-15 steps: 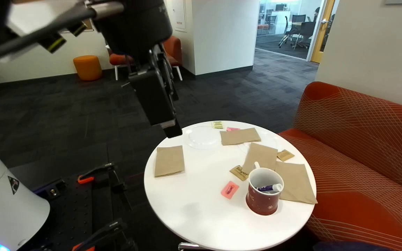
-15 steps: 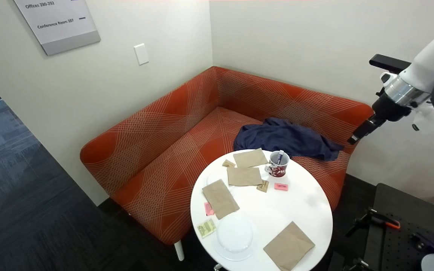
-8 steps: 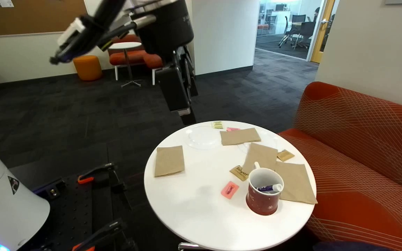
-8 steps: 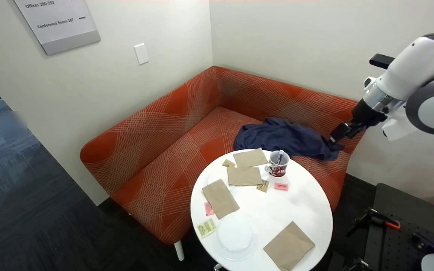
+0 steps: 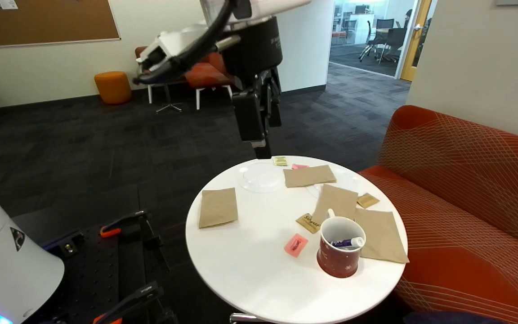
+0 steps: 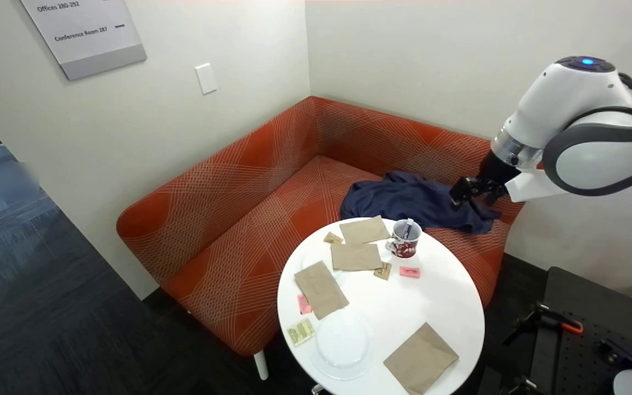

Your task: Pick the marker from the cup and put it on the table

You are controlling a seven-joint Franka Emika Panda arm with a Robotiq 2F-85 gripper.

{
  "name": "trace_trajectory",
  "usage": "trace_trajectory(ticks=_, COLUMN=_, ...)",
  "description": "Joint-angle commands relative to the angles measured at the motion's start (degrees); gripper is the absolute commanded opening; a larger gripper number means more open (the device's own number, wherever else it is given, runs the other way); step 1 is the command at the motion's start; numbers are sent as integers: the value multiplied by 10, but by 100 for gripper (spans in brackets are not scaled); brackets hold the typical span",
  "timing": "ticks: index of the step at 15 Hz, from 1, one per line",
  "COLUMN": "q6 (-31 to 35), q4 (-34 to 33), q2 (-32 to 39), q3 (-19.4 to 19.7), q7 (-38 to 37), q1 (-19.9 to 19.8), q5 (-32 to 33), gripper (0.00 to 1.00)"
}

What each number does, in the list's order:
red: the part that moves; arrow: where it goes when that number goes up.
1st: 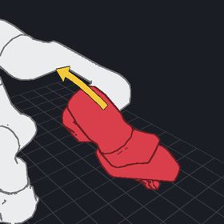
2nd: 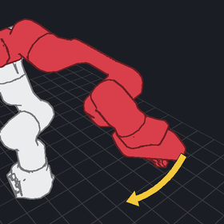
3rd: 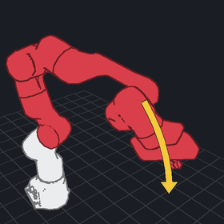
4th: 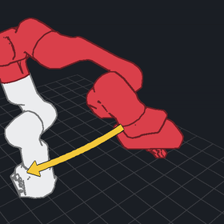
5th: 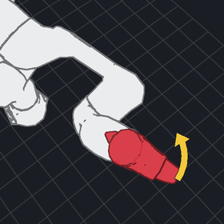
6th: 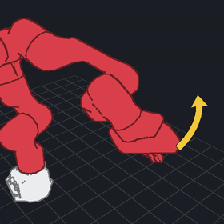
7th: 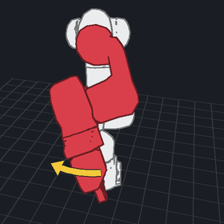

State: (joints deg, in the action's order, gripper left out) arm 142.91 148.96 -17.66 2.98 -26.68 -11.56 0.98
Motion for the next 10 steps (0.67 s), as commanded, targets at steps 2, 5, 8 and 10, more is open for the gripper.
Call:
trace_trajectory(ticks=2, q6=43, q4=-50, q2=82, q3=-11, q7=-67, q1=-2, q5=-15, gripper=100)
trace_trajectory(ticks=5, q6=82, q4=-69, q2=129, q3=-10, q7=-116, q1=0, q5=1, gripper=100)
trace_trajectory(ticks=8, q6=118, q4=-84, q2=171, q3=-4, q7=-159, q1=7, q5=20, gripper=100)
trace_trajectory(ticks=10, q6=143, q4=-90, q2=195, q3=4, q7=-194, q1=13, q5=35, gripper=100)
